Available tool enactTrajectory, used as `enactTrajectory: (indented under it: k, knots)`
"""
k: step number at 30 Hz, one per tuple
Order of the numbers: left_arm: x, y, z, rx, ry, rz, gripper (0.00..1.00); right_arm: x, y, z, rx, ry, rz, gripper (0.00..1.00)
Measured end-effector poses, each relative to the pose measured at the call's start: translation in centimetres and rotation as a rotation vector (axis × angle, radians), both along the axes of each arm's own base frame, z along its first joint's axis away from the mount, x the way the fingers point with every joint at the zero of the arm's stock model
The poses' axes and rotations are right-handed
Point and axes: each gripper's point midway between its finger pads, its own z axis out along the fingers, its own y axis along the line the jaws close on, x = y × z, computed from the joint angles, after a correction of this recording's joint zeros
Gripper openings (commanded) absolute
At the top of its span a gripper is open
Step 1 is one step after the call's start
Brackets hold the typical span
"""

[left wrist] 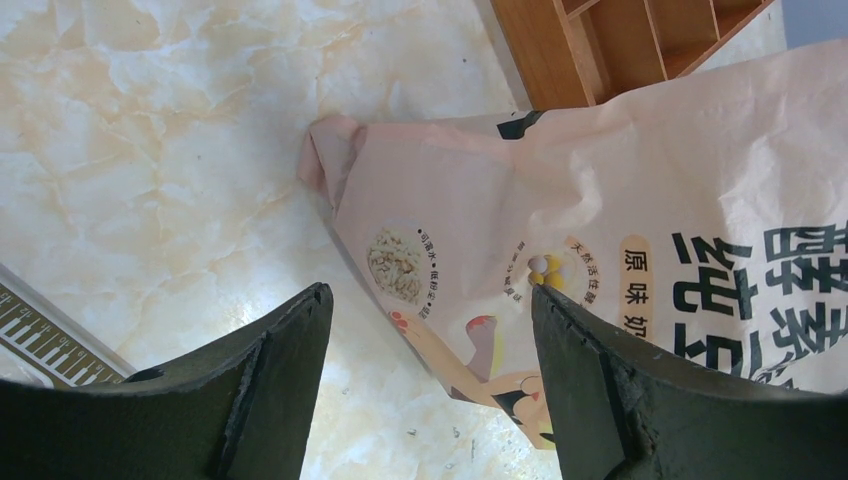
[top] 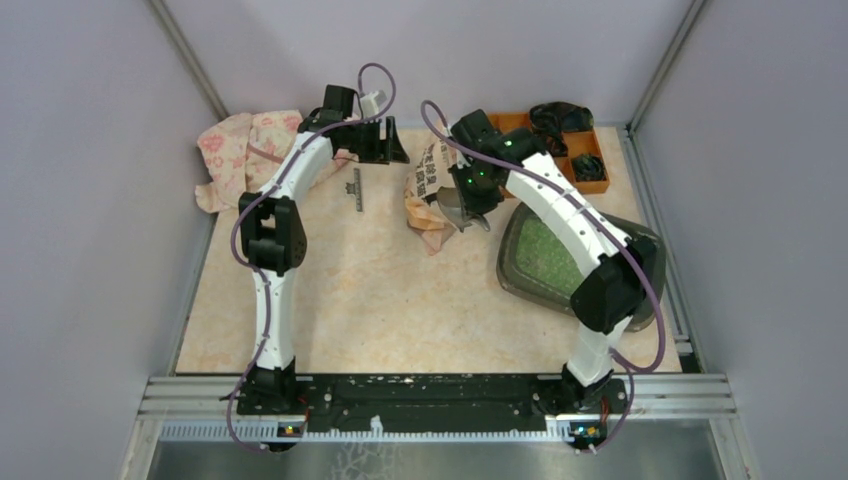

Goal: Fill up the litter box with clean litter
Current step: 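Scoop the cat litter from the cat litter bag.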

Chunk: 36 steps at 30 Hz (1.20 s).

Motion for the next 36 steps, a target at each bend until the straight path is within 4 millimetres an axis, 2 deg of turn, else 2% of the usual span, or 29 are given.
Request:
enactTrajectory:
  k: [5,8,12,15,17,22,27,32,36]
  knots:
    - [0.0,0.0,0.0,0.001,0.001,0.000,0.79,2.6,1.5,-2.0,0.074,0.024,-0.006,0.00]
    - [0.0,0.0,0.0,0.001,0.003,0.000,0.79,4.8,1.8,-4.3,0.111,0.061,-0.027,0.00]
    - [0.0,0.1,-0.1,0.005,0.002,0.001,0.79,6.7,2.5,-7.9,0.114,0.160,-0.029,0.00]
    - [-0.1,0.2,-0.2,0.011,0.003,0.002,0.79,6.5,3.4,-9.5,0.119,0.220,-0.003,0.00]
    - [-0.1,0.2,-0.2,0.015,0.007,0.002,0.79,5.6,3.6,-9.5,0.119,0.251,0.013,0.00]
    - [-0.2,0.3,-0.3,0.019,0.007,-0.001,0.79,4.2,3.6,-8.0,0.139,0.286,0.027,0.00]
    - [-0.2,0.3,-0.3,0.020,0.004,-0.004,0.79,3.5,3.3,-7.7,0.130,0.307,0.024,0.00]
    - [-0.2,0.3,-0.3,0.023,0.002,-0.006,0.79,4.6,4.1,-8.6,0.127,0.332,0.021,0.00]
    - [-0.2,0.3,-0.4,0.026,0.000,-0.008,0.79,6.0,5.0,-10.8,0.122,0.359,0.013,0.00]
